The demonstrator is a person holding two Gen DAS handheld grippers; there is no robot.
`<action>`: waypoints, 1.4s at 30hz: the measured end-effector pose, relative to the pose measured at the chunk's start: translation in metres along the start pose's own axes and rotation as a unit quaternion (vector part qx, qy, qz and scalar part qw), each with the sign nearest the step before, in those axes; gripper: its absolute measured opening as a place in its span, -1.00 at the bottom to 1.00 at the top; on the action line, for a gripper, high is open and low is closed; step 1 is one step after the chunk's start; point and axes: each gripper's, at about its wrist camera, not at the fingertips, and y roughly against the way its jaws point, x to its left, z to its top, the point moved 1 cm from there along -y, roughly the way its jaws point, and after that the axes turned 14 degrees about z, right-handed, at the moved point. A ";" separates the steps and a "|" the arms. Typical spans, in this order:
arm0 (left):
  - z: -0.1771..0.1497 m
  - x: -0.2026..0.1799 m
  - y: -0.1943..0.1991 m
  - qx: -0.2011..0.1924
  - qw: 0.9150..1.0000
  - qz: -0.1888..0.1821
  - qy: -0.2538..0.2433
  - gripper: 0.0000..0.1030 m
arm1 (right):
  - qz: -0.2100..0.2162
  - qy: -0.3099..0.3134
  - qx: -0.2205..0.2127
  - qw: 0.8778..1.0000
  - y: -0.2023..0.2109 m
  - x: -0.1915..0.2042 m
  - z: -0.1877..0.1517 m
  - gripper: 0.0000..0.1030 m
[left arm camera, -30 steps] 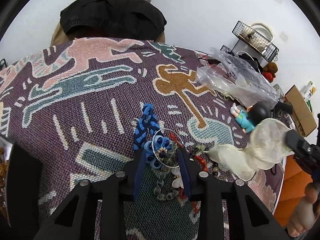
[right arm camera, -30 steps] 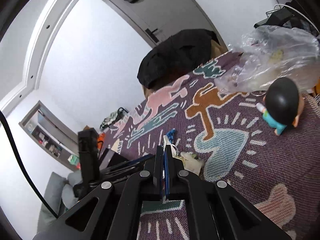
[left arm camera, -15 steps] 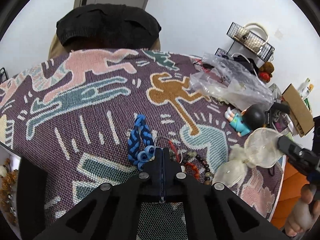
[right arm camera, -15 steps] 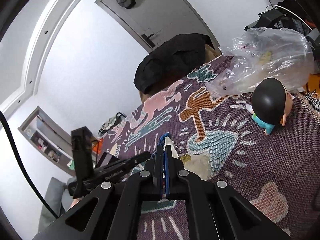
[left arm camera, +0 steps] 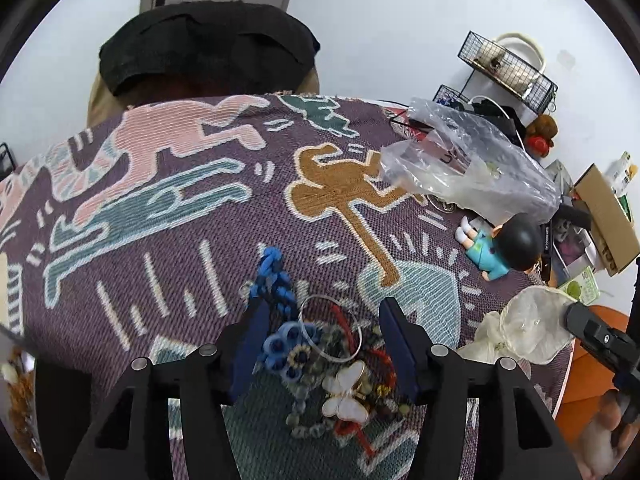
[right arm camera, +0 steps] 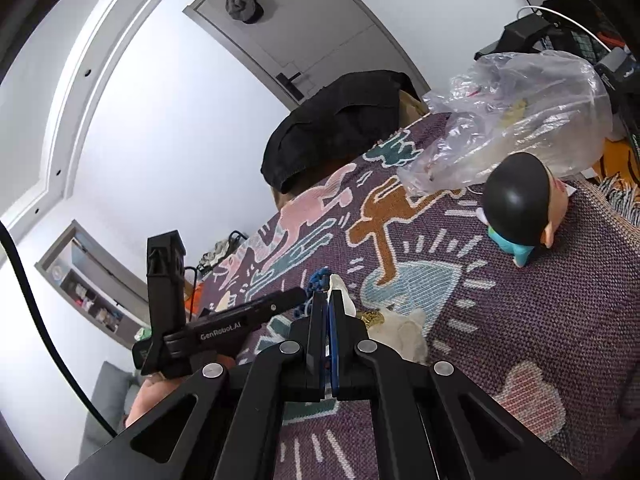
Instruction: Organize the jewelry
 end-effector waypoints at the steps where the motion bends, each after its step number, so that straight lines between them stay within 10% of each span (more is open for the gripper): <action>1: 0.002 -0.001 -0.003 0.004 1.000 0.001 -0.003 0.15 | 0.000 -0.002 -0.001 1.000 0.001 -0.002 0.000 -0.95; 6: 0.008 -0.005 -0.017 0.027 0.999 0.015 -0.019 -0.37 | -0.005 -0.008 -0.007 1.000 0.008 -0.012 0.001 -0.95; 14: 0.007 -0.010 -0.035 0.055 0.996 0.048 -0.044 -0.42 | -0.008 -0.020 -0.012 1.000 0.015 -0.026 0.001 -0.95; 19: 0.007 -0.008 -0.039 0.057 0.994 0.069 -0.056 -0.89 | -0.008 -0.025 -0.012 1.000 0.016 -0.030 0.000 -0.94; 42: 0.027 0.020 0.078 -0.059 0.997 0.045 -0.031 -0.98 | 0.011 0.012 -0.006 1.000 -0.001 0.017 0.005 -0.95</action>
